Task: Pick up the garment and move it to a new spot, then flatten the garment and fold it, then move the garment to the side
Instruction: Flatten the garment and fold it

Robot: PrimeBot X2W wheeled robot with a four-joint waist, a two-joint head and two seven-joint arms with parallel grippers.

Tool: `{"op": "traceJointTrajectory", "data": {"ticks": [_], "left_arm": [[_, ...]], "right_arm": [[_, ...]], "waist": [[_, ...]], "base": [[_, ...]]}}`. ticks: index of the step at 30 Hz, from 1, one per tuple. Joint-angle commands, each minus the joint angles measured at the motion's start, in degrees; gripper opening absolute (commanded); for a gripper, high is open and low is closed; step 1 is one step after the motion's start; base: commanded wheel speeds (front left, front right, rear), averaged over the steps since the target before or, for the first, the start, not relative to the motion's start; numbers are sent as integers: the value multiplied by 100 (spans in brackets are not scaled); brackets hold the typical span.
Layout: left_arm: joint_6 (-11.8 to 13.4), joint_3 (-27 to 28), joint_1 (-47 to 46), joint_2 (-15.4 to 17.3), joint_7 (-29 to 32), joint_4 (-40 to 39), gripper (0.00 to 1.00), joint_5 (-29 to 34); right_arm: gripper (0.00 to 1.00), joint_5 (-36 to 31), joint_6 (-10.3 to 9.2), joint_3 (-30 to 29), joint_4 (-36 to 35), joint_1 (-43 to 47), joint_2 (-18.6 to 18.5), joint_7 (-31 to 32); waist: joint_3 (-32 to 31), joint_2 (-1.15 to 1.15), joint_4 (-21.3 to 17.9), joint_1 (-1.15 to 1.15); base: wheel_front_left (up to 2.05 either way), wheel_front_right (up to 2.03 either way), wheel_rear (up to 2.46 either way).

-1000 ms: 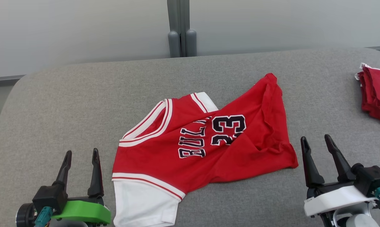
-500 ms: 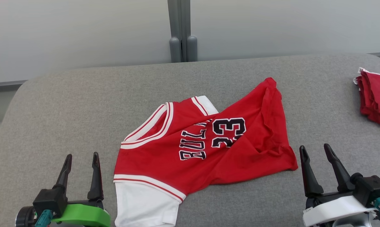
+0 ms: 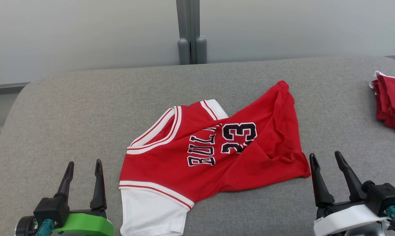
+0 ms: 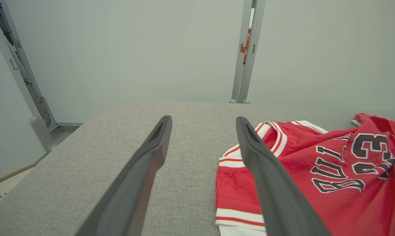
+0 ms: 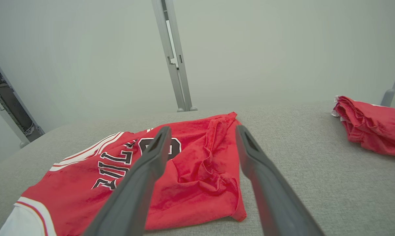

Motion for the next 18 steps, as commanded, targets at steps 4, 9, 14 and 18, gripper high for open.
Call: {"op": "traceJointTrajectory", "data": {"ticks": [4,9,14,18], "left_arm": [[26,9,79,46,-15,-9,100,-43],[28,4,74,55,-15,-20,100,-46],[28,0,80,63,-14,-19,100,-43],[16,-49,109,63,-14,46,100,-40]], "right_arm": [[100,-64,-8,-12,-26,58,2,34],[100,-81,-7,-23,-28,55,4,58],[100,-80,-7,-37,19,47,4,56],[100,-77,-8,-59,109,-7,-24,41]], "waist": [[14,0,6,0],[26,0,11,0],[26,0,20,0],[34,0,35,0]], "base": [[0,0,0],[0,0,0],[0,0,0],[0,0,0]]}}
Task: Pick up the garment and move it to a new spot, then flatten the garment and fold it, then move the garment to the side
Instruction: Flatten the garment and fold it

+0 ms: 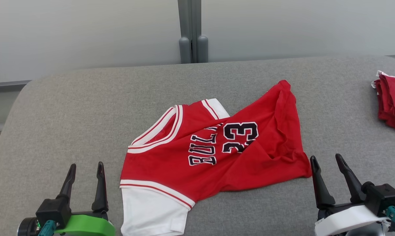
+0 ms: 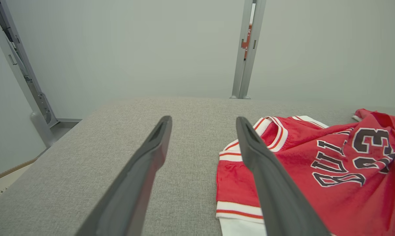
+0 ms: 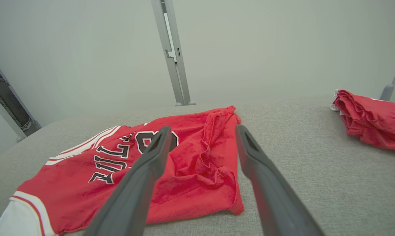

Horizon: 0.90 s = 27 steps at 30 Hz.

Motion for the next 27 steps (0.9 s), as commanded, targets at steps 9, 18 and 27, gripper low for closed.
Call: {"op": "traceJointTrajectory", "data": {"ticks": [9,18,27], "left_arm": [[-98,-353,194,41,133,321,100,-17],[-201,-893,76,36,319,984,100,-121],[-247,-1279,-9,77,347,1544,100,-248]], "right_arm": [[100,-105,-9,-47,583,-480,-335,10],[100,-141,-9,111,1784,-1309,-757,70],[100,6,-9,495,3038,-1973,-1020,-2]], "waist": [[194,0,147,0],[498,0,363,0],[711,0,489,0]], "base": [[0,0,0],[0,0,0],[0,0,0]]}}
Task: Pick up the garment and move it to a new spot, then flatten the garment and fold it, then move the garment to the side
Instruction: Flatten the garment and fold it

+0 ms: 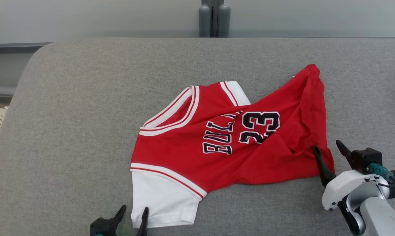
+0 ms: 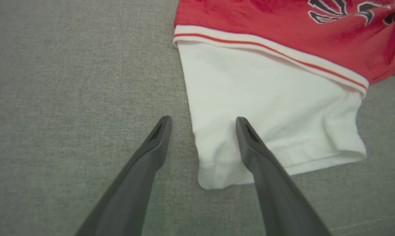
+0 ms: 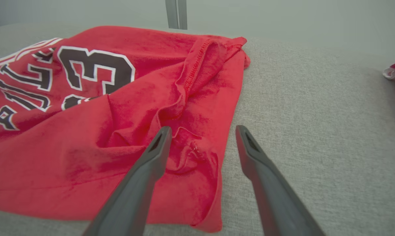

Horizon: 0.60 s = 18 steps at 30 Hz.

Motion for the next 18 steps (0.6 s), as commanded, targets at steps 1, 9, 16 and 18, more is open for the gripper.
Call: {"op": "traceJointTrajectory", "data": {"ticks": [1,9,16,18], "left_arm": [[-31,-21,-115,43,-45,54,100,-29],[-33,-203,-265,12,-73,377,100,-181],[-43,-535,-442,-71,20,680,0,-336],[-44,-611,-447,-91,-13,714,0,-429]], "right_arm": [[100,81,-9,53,131,-116,-44,-54],[100,271,-9,357,786,-442,-144,-90],[0,494,-9,687,1107,-709,-216,-217],[0,549,-9,733,1106,-713,-220,-333]], "waist": [[51,0,48,0],[169,0,124,0],[235,0,144,0],[223,0,137,0]], "base": [[0,0,0],[0,0,0],[0,0,0],[0,0,0]]}}
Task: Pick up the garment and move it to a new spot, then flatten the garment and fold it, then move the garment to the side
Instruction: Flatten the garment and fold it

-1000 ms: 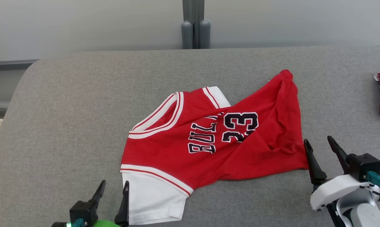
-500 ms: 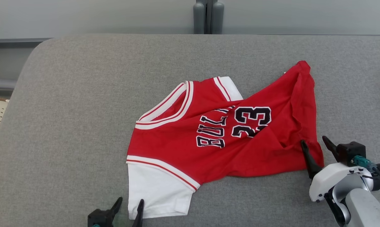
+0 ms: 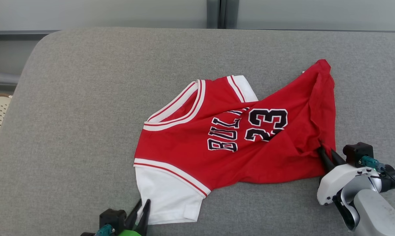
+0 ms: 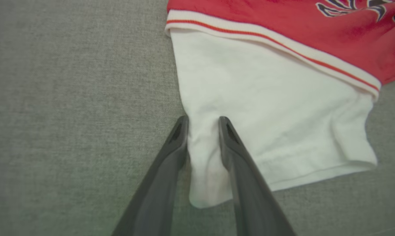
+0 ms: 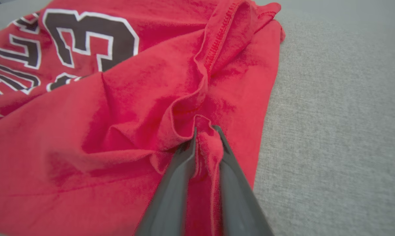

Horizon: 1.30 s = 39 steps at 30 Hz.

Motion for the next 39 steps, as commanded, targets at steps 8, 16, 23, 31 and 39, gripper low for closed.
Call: {"op": "traceJointTrajectory", "data": {"ticks": [8,16,23,31,39], "left_arm": [[-29,-192,-20,-68,-116,-222,0,-550],[-24,0,-397,188,-30,-1140,0,-1051],[-23,49,-1786,567,632,-1841,0,-1408],[-24,242,-4757,954,1367,-1097,0,-1852],[-23,62,-7796,924,1187,382,0,-1880]], "right_arm": [[0,267,-9,-28,-400,299,-76,-300],[0,671,-9,-247,-1417,302,-91,-274],[0,1133,-8,-385,-1924,-761,-191,294],[0,1732,-6,-761,-969,-3451,-77,923],[0,1446,-6,-1040,511,-6141,-121,778]], "waist": [[-179,0,-65,0],[-185,0,-300,0],[216,0,-463,0],[1161,0,-645,0],[1692,0,-798,0]], "base": [[0,0,0],[0,0,0],[0,0,0],[0,0,0],[0,0,0]]}}
